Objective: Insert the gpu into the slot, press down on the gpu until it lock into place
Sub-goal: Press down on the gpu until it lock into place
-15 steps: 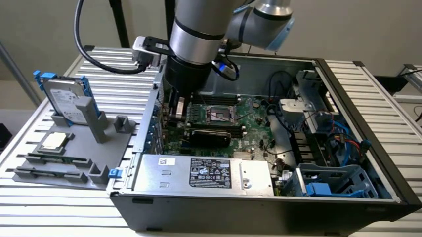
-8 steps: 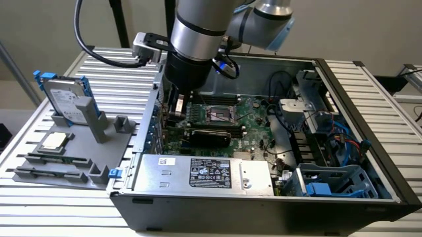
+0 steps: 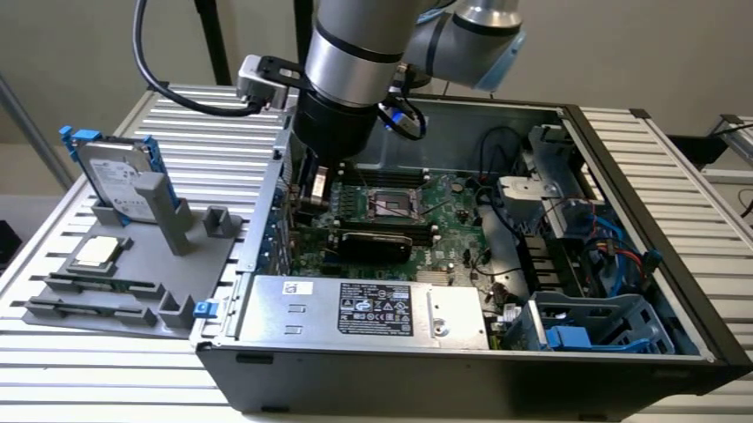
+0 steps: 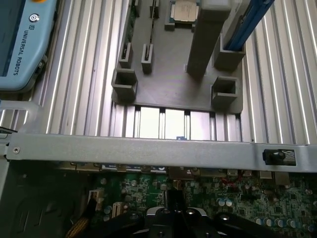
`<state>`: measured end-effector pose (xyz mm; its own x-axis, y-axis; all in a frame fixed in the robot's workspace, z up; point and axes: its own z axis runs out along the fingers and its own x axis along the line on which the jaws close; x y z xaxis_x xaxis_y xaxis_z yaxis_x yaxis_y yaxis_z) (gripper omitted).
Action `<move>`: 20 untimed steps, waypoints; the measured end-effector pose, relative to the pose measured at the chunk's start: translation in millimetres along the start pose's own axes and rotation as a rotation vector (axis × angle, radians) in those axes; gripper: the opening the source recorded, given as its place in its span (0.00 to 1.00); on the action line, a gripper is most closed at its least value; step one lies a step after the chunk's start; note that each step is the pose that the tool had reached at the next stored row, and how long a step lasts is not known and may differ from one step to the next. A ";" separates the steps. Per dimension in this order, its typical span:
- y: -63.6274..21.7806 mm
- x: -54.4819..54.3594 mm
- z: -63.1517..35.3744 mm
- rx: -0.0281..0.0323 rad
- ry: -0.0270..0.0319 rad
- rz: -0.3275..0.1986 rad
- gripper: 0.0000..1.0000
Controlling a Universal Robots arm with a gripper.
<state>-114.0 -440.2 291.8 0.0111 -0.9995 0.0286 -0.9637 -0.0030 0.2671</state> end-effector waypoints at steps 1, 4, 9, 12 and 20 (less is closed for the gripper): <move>0.0 -0.1 0.0 -0.0009 -0.0006 0.002 0.11; 0.2 -0.2 0.2 -0.0037 -0.0024 0.009 0.11; 0.8 -0.1 0.5 -0.0132 -0.0023 0.010 0.11; 0.9 -0.1 0.5 -0.0231 -0.0009 0.010 0.11; 0.9 -0.1 0.4 -0.0320 0.0044 0.022 0.11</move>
<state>-115.0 -440.1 291.6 -0.0084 -0.9992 0.0389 -0.9546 0.0196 0.2971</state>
